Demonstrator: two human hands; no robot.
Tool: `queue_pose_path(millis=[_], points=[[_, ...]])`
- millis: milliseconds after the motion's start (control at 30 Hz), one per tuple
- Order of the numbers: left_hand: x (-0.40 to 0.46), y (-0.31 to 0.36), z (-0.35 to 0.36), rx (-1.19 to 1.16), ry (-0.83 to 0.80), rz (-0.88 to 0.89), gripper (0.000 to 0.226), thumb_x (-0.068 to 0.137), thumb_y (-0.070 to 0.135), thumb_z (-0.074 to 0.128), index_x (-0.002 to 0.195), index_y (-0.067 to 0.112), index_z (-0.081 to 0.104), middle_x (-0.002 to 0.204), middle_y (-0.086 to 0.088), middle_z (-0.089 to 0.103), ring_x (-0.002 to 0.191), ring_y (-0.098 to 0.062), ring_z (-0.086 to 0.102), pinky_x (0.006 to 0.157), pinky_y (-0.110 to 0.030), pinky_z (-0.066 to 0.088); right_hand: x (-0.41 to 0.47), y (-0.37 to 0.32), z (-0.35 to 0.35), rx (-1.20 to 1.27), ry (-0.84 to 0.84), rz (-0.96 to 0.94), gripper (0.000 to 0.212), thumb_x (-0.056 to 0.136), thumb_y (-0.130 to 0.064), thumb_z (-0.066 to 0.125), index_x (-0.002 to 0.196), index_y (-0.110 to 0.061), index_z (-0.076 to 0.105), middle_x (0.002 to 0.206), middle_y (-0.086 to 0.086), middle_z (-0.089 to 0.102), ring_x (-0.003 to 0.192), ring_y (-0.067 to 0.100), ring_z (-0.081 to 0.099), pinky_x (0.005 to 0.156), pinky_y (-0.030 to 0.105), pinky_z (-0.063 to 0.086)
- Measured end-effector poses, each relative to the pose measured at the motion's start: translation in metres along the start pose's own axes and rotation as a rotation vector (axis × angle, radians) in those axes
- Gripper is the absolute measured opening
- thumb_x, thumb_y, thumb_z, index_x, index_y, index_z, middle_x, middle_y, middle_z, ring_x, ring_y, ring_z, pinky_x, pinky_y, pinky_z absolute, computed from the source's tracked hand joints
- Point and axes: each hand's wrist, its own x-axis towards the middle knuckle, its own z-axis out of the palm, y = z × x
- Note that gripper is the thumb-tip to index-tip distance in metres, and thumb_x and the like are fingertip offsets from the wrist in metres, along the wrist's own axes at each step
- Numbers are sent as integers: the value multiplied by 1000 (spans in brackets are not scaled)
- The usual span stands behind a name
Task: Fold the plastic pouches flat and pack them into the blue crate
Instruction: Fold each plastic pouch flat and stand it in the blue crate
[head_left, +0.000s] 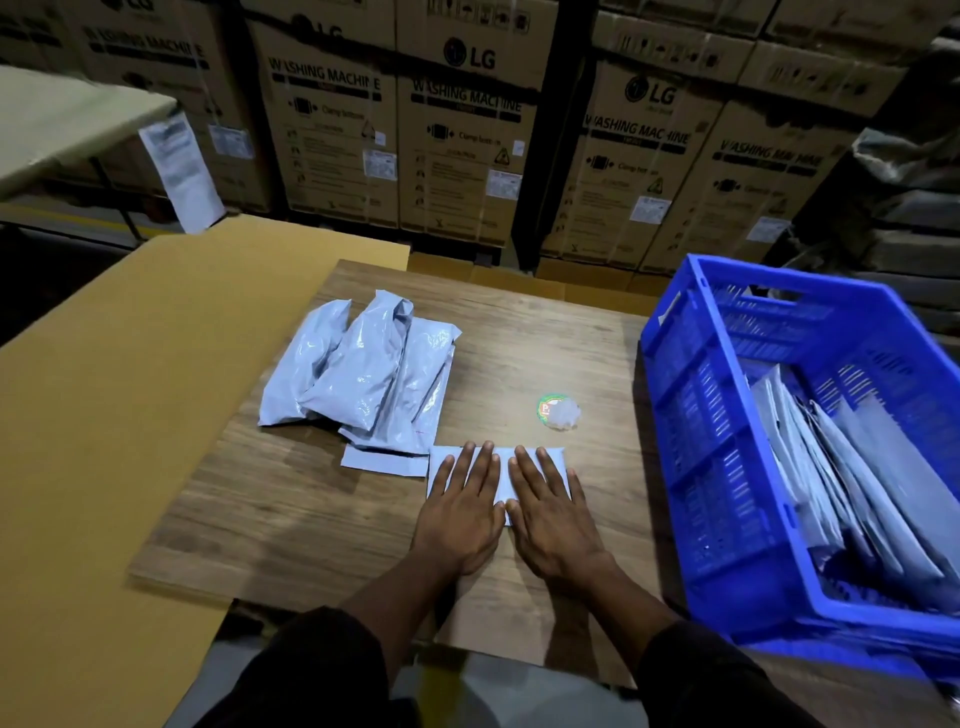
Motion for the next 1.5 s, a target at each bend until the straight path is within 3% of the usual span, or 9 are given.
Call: queue_pose_path(millis=[233,567,667,733,833,967,1133,1300,1500], points=[[2,0,1,-9,-35,-14,66,98,43,34,152,7,45,164,-11,32,151,-29,30,119,-49,20,0,-2,-4,-26,-39,10,68,98,-51,4,161,-24,7,167,-9,-5,153,14,-13,123,50,3],[0,1,-4,-7,-35,-11,65,98,43,34,150,7,47,163,-11,34,150,-29,33,117,-49,21,0,-1,-4,-51,-64,15,64,102,-50,12,161,-26,8,167,-12,-9,153,16,-14,121,51,4],[1,2,-9,-11,-35,-13,64,98,42,32,147,5,50,160,-13,39,149,-29,36,117,-48,20,1,-3,-5,-66,-87,27,62,103,-48,16,161,-25,7,167,-10,-8,153,18,-14,119,57,2],[1,1,-14,-14,19,-7,59,98,34,33,138,1,60,150,-17,52,142,-30,47,117,-47,21,2,-6,-9,-115,-21,11,61,101,-41,29,158,-18,24,168,-3,11,155,26,2,115,63,0],[3,2,-19,-36,183,11,48,96,22,38,121,-3,71,130,-21,66,125,-32,63,119,-41,18,9,-18,-14,-173,-2,-82,70,82,-30,49,148,-6,44,157,11,38,150,33,25,117,63,4],[10,4,-20,-108,249,-55,45,93,15,39,116,-4,72,119,-19,72,114,-30,69,116,-33,18,20,-34,-6,-47,-13,-120,72,81,-30,40,145,0,46,151,15,46,142,31,42,115,48,17],[0,-1,-5,-79,180,-97,51,99,23,32,133,0,63,140,-17,61,133,-28,57,117,-40,23,17,-31,9,-37,14,-79,58,100,-28,24,153,-9,37,161,8,33,150,25,27,118,42,14],[-8,-8,-4,-53,135,-116,55,108,32,24,150,4,47,160,-14,40,149,-31,35,119,-51,30,15,-33,3,-17,31,-49,56,101,-34,29,151,-14,43,160,5,35,149,29,29,118,43,16],[-10,-7,-9,1,171,-101,59,104,38,39,152,4,43,160,-13,39,147,-41,35,118,-55,31,13,-22,3,28,41,77,60,100,-42,26,152,-17,40,162,11,28,149,32,26,119,45,15]])
